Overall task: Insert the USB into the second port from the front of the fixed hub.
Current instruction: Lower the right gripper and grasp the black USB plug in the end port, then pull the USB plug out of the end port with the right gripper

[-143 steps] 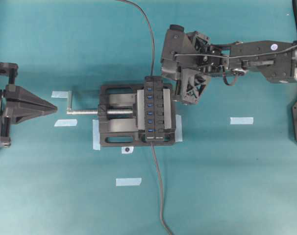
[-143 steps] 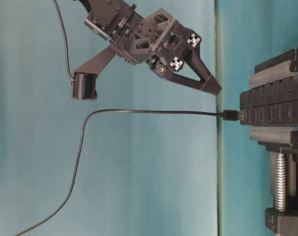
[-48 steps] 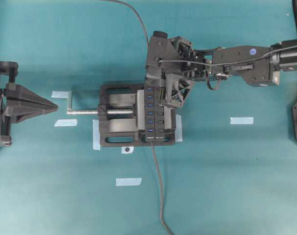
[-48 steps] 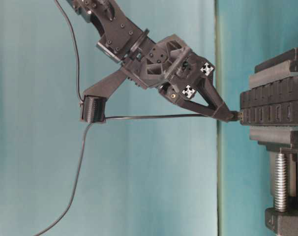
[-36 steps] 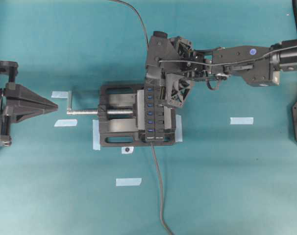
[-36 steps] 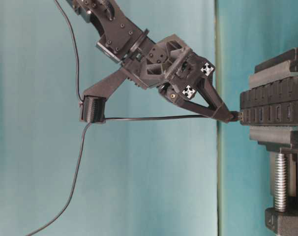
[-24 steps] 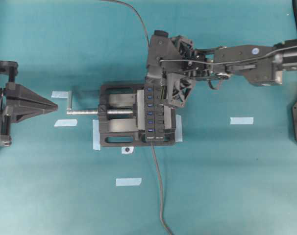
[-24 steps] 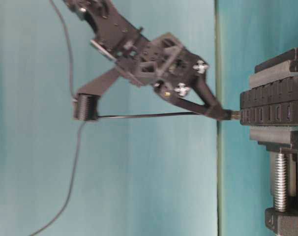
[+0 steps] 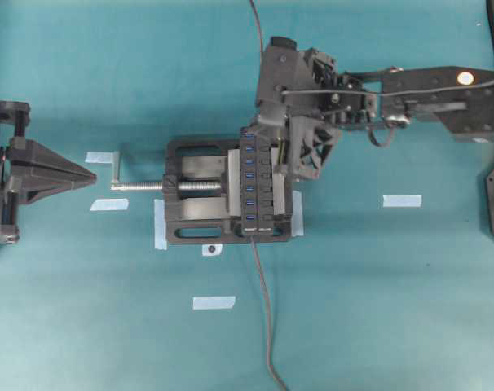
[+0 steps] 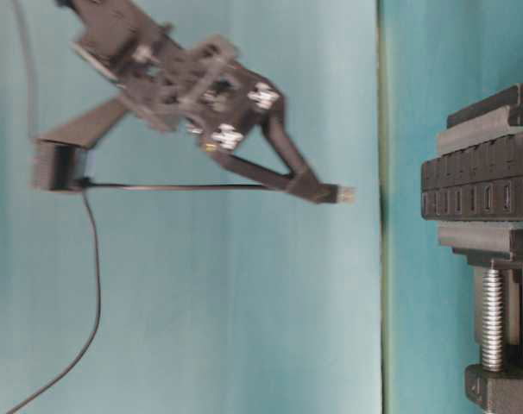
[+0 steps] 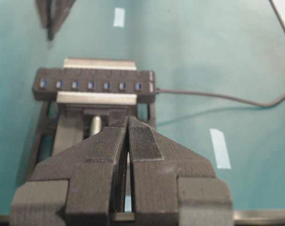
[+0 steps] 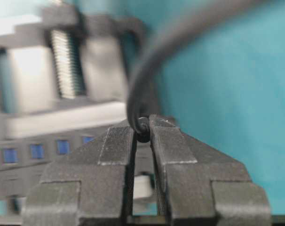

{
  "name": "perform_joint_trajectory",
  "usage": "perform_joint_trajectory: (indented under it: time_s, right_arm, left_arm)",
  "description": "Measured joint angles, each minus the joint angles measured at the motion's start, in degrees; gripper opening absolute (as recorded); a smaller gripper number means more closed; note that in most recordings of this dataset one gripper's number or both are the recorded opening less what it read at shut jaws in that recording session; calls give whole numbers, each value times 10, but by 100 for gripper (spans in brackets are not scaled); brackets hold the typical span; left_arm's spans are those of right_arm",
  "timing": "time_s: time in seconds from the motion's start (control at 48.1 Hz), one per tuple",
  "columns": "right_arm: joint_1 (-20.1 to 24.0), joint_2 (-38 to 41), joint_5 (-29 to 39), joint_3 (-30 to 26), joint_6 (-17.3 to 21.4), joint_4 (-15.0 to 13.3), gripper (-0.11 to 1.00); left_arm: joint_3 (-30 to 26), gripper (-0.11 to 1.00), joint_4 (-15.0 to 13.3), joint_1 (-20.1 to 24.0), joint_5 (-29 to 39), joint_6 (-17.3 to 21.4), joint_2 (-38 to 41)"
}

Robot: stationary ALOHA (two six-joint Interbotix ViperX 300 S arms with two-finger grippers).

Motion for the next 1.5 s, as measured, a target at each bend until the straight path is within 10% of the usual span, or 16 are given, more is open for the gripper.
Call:
perform_joint_trajectory:
  time_s: [1.497]
  right_arm:
    - [85,80,23,-24,0,62,8]
  left_arm:
    - [1,0,1,0,0,-1,0]
